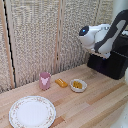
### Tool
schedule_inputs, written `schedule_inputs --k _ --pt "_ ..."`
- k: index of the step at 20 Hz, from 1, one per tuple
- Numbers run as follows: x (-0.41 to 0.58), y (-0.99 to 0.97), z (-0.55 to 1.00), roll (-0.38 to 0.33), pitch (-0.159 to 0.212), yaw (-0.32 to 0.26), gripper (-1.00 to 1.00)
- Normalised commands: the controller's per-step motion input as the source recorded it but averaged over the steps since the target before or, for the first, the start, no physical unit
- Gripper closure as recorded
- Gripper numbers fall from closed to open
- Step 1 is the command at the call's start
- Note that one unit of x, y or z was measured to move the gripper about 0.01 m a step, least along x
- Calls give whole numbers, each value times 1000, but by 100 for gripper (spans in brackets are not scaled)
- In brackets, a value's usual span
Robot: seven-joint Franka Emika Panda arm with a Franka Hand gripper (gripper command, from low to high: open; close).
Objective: Carefully navigate your gripper to the air fryer's handle. Confidently seize the handle using your gripper. Gradually bring the handle toward yourself to access the air fryer.
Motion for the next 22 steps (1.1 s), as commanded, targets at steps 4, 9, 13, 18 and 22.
schedule_inputs --k 4,9,13,18,22 --pt "-9 -494 -159 -79 0 154 -100" --pt "8 -427 -176 -66 0 165 -100" --pt "134 -386 -199 -38 20 178 100" --pt "51 -61 -26 0 5 23 100" --pt "0 0 0 0 0 0 100"
